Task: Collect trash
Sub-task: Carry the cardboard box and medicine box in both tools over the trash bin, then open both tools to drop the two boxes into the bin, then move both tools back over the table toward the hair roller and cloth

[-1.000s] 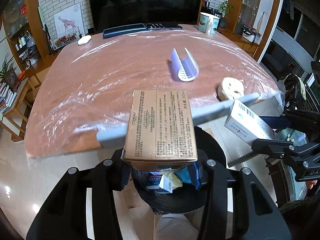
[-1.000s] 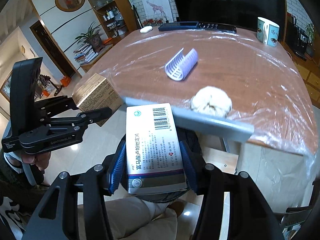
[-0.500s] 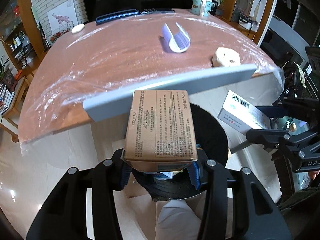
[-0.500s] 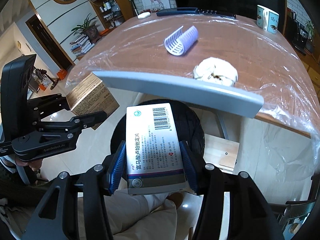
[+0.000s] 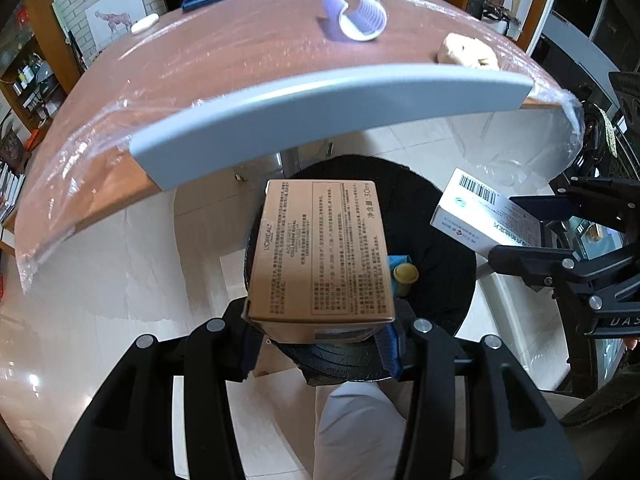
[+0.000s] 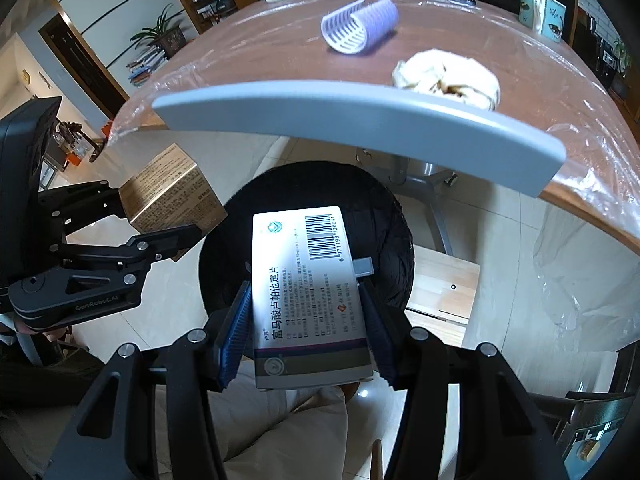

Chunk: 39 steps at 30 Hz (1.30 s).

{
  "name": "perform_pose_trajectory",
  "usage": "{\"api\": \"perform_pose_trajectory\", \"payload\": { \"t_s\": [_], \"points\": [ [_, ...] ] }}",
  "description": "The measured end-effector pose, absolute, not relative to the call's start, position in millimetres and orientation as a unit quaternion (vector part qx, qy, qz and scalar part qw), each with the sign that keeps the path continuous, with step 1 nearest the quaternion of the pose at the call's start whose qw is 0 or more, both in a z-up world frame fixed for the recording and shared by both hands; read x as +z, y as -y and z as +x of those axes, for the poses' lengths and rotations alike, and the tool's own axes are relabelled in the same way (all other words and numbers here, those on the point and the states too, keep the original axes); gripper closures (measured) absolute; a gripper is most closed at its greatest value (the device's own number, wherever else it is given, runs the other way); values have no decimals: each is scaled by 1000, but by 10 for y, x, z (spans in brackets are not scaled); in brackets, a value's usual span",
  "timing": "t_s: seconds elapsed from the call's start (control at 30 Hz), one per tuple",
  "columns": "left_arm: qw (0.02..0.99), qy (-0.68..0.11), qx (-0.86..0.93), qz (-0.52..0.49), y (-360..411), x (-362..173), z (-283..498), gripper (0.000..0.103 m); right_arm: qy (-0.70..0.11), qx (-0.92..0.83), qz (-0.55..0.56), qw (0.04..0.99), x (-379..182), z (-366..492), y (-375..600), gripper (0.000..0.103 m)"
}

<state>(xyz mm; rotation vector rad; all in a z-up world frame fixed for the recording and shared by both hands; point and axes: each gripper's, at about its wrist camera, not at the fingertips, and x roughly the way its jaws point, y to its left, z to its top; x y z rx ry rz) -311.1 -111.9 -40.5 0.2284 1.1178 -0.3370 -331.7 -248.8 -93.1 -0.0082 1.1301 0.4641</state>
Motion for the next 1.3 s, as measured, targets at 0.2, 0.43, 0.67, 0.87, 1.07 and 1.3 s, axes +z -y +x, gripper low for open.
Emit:
{"api": "perform_pose_trajectory", "payload": {
  "t_s": [0.2, 0.43, 0.67, 0.87, 1.07, 1.3],
  "points": [
    [820, -538, -156, 116, 1147, -543, -3024, 55, -538, 213, -6, 816, -1040, -3233, 2451, 51],
    [812, -549, -155, 118, 1167, -665, -2932, 55, -545, 205, -9, 813, -1140, -3159, 2439, 51],
    [807, -556, -154, 128, 1207, -744, -2870, 55, -551, 200, -9, 810, -1210, -3108, 2437, 50],
    [816, -543, -147, 132, 1239, -713, -2831, 29, -542, 198, 8, 817, -1157, -3118, 2479, 30],
    [818, -542, -143, 130, 1245, -689, -2819, 29, -539, 185, 20, 821, -1076, -3128, 2556, 28],
    [823, -537, -147, 113, 1214, -618, -2815, 18, -532, 177, 27, 827, -1039, -3181, 2651, 18]
  ]
}}
